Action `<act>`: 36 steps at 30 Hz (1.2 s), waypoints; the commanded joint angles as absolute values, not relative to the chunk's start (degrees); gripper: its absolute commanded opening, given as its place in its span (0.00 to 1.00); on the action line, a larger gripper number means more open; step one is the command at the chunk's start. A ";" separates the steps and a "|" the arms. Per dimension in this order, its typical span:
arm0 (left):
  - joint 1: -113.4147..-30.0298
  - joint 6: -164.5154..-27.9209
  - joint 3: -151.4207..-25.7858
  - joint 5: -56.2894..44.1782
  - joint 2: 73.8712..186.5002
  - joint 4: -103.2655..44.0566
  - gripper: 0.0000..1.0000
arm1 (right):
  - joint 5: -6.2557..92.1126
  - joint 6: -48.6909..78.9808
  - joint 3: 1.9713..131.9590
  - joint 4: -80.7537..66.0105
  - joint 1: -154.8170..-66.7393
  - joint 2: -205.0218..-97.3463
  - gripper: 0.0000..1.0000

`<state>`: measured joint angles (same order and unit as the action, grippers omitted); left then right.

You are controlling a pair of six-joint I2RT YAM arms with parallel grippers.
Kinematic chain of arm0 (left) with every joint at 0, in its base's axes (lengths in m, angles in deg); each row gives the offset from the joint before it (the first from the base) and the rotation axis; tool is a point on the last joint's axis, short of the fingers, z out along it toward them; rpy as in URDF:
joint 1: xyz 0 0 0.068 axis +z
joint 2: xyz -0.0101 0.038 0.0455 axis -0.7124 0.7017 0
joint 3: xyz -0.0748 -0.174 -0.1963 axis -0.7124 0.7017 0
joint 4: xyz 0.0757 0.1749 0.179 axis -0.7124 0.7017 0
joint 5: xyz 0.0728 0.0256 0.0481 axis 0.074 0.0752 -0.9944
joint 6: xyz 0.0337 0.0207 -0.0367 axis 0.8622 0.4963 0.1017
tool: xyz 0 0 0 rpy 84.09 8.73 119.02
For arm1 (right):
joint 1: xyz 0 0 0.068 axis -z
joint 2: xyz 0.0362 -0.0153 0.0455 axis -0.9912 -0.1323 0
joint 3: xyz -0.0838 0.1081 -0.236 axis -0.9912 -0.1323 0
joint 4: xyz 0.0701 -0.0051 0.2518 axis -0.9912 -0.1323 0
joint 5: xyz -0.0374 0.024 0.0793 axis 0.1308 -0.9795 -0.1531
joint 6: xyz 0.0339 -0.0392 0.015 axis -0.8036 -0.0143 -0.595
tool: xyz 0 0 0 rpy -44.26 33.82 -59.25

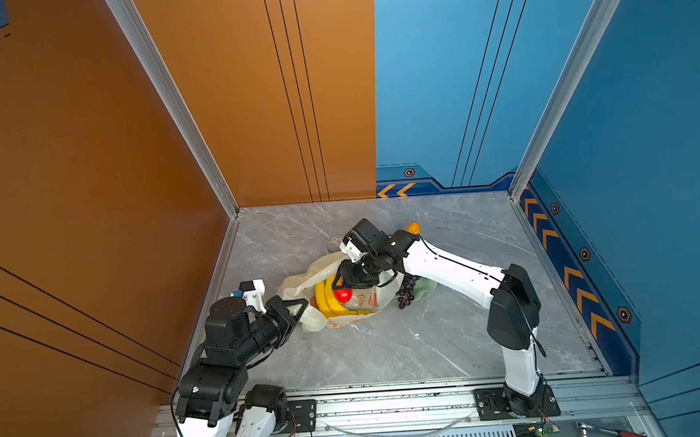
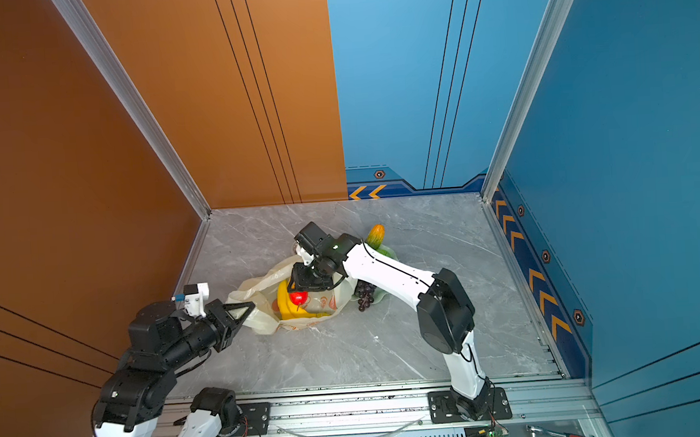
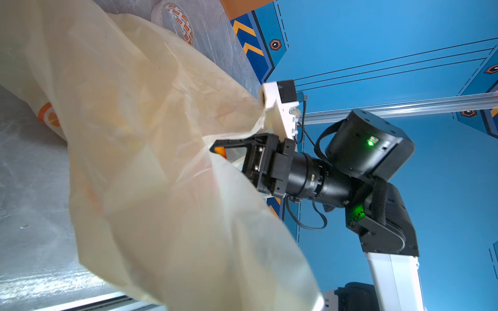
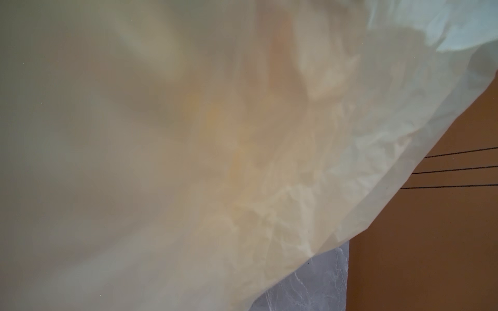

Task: Place the fruits into the plastic bag
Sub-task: 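Carry the mango with the right gripper into the bag mouth, then push the mango down into the bag with the right gripper and release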

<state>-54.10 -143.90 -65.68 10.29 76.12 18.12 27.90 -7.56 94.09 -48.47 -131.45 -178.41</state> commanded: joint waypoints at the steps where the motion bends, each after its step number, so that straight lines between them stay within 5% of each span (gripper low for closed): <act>1: -53.69 -143.60 -65.40 9.87 76.50 19.94 0.00 | 27.13 -6.17 97.34 -46.72 -131.27 -180.84 0.45; 16: -53.61 -145.46 -65.53 8.61 73.80 21.46 0.00 | 41.43 -15.42 99.83 -35.20 -140.43 -190.29 0.54; 21: -53.61 -147.02 -64.63 7.77 72.35 21.81 0.00 | 45.51 -17.45 101.18 -36.35 -141.23 -189.90 0.74; 25: -53.53 -146.26 -64.83 6.16 72.45 22.51 0.00 | 50.45 -15.12 101.50 -43.44 -140.31 -186.21 1.00; 36: -53.43 -138.61 -72.55 0.22 74.31 32.73 0.00 | 47.70 -4.27 100.52 -53.33 -130.16 -180.37 1.00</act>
<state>-53.95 -141.91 -70.62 2.94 74.15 28.83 48.05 -9.28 100.04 -48.82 -132.09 -180.35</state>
